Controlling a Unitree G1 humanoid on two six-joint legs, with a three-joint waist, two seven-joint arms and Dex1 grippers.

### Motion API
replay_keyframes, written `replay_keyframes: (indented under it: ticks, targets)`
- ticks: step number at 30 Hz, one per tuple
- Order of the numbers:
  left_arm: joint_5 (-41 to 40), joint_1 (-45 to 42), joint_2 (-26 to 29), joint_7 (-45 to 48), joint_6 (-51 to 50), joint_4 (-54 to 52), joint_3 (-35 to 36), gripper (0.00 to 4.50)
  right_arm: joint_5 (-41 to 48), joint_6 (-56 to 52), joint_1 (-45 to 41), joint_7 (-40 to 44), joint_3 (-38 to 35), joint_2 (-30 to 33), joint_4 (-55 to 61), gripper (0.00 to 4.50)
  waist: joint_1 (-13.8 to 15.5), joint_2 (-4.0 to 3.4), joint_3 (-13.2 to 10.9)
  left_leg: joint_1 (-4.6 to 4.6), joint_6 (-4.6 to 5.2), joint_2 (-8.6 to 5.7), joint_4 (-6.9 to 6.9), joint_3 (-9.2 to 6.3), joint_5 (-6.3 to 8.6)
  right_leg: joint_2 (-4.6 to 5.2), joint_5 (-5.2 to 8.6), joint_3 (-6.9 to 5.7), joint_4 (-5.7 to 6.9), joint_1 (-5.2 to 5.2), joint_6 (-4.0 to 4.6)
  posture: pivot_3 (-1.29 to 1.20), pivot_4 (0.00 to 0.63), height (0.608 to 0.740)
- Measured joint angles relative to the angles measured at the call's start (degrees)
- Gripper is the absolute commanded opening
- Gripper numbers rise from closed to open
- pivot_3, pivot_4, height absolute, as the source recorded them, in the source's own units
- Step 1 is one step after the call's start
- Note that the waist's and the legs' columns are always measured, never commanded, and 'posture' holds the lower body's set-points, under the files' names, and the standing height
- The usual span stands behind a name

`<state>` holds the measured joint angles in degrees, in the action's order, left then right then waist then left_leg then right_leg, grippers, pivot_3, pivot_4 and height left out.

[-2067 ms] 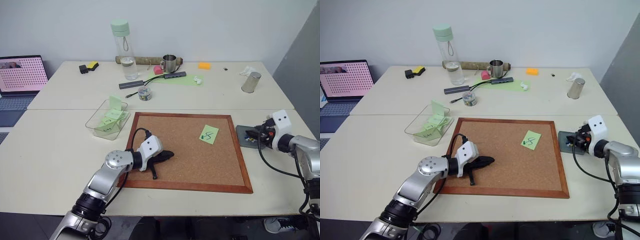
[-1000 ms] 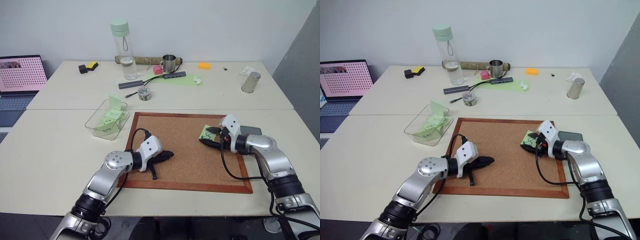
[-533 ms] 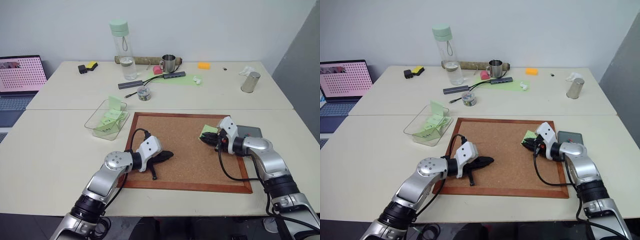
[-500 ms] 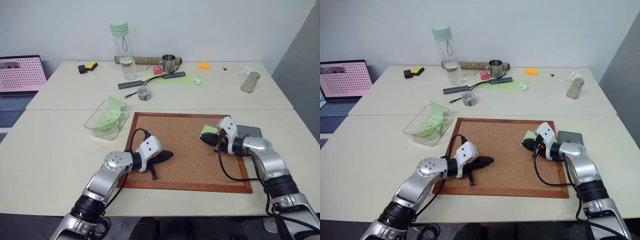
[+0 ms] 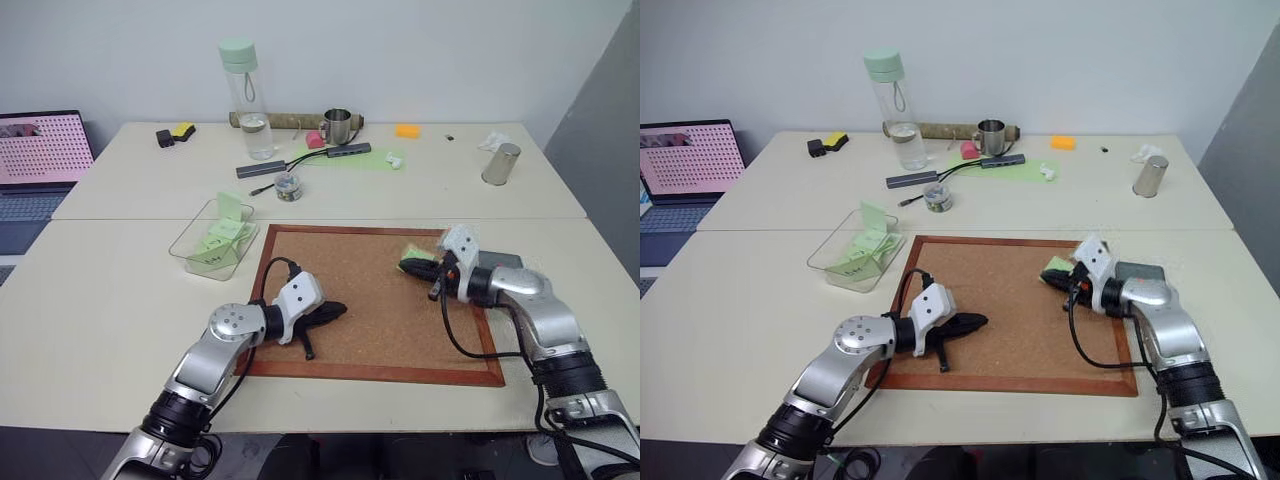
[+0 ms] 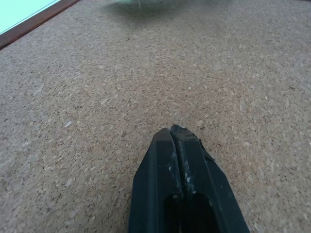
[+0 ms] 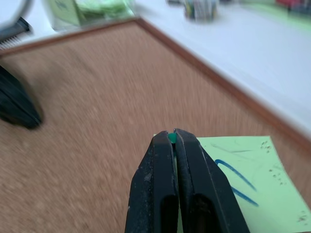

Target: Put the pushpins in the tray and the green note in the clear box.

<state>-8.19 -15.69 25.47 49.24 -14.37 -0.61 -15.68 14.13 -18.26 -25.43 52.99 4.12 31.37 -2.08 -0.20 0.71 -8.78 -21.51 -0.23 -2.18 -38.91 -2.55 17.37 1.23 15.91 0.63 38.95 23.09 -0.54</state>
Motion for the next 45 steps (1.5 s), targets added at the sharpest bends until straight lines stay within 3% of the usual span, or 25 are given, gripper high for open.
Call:
replay_keyframes:
  ticks: [5, 14, 19, 25, 38, 39, 45]
  targets:
    - [-4.1, -0.9, -2.0, -1.2, -5.5, -0.1, 2.7, 0.00, -3.3, 3.6, 1.7, 1.1, 2.2, 3.6, 4.6, 0.05, 0.1, 0.06, 0.0, -0.08, 0.00, -0.03, -0.04, -0.02, 0.00, 0.02, -0.02, -0.01, 0.01, 0.06, -0.03, 0.00, 0.150, 0.740]
    - [-25.7, -7.1, -2.0, -1.4, -27.6, -6.9, 18.4, 1.64, -16.1, 25.8, 0.6, 2.5, 8.1, 9.6, 4.5, 0.00, 0.0, 0.23, -0.2, -0.27, -0.16, -0.03, -0.06, -0.10, -0.09, 0.01, -0.01, -0.11, -0.08, 0.18, -0.04, 0.00, 0.150, 0.740]
    - [-32.0, -8.6, -2.8, -2.4, -34.4, -7.0, 20.4, 2.49, -19.7, 36.6, -2.9, 2.8, 10.3, 9.7, 3.4, 0.00, 0.0, 0.30, -0.3, -0.26, -0.28, -0.03, -0.07, -0.13, -0.16, 0.01, -0.02, -0.12, -0.08, 0.17, -0.04, 0.00, 0.150, 0.740]
    - [-32.2, -9.5, -4.3, -2.9, -35.4, -6.8, 18.4, 3.63, -19.8, 43.1, -3.9, 3.3, 11.3, 9.3, 1.9, 0.00, 0.1, 0.32, -0.3, -0.26, -0.34, -0.05, -0.09, -0.13, -0.19, 0.02, -0.02, -0.11, -0.08, 0.16, -0.03, 0.00, 0.150, 0.740]
    - [-32.2, -14.7, -11.6, -6.0, -34.8, -2.4, 16.1, 3.63, -19.6, 46.5, -5.2, 5.6, 13.5, 7.8, 1.9, 0.00, 0.1, 0.34, -0.3, -0.25, -0.38, -0.04, -0.09, -0.14, -0.22, 0.02, -0.02, -0.12, -0.07, 0.15, -0.03, 0.00, 0.150, 0.740]
    - [-32.2, -14.7, -12.0, -6.1, -34.6, -1.9, 16.1, 3.28, -19.6, 46.5, -5.3, 5.6, 13.5, 7.6, 1.9, 0.00, 0.1, 0.34, -0.3, -0.25, -0.39, -0.04, -0.09, -0.15, -0.22, 0.02, -0.02, -0.12, -0.07, 0.15, -0.03, 0.00, 0.150, 0.740]
    - [-32.1, -14.6, -12.3, -6.1, -33.9, -1.7, 15.9, 2.16, -19.6, 46.6, -5.4, 5.7, 13.5, 7.1, 1.9, 0.00, 0.1, 0.34, -0.3, -0.25, -0.41, -0.05, -0.09, -0.16, -0.23, 0.02, -0.02, -0.13, -0.07, 0.16, -0.03, 0.00, 0.150, 0.740]
